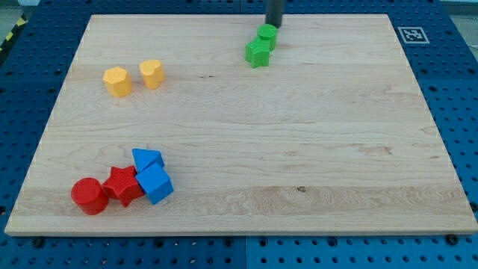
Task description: Push the green circle along with the green star towards the center
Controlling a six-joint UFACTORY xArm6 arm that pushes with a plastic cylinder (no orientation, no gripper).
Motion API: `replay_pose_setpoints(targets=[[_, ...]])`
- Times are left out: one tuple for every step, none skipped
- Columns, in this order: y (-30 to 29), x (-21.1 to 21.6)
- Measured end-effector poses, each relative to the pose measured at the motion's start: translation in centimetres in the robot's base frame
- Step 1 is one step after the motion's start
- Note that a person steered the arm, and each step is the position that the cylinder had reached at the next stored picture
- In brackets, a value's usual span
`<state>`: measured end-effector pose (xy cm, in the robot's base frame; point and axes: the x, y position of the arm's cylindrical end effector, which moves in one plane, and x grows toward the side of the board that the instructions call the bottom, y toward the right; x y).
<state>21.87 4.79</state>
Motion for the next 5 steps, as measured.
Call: replay_pose_setpoints(targets=[[-1.0, 0.7], [0.1, 2.5], [0.3, 3.7], [0.3, 3.8], [0.3, 4.2]])
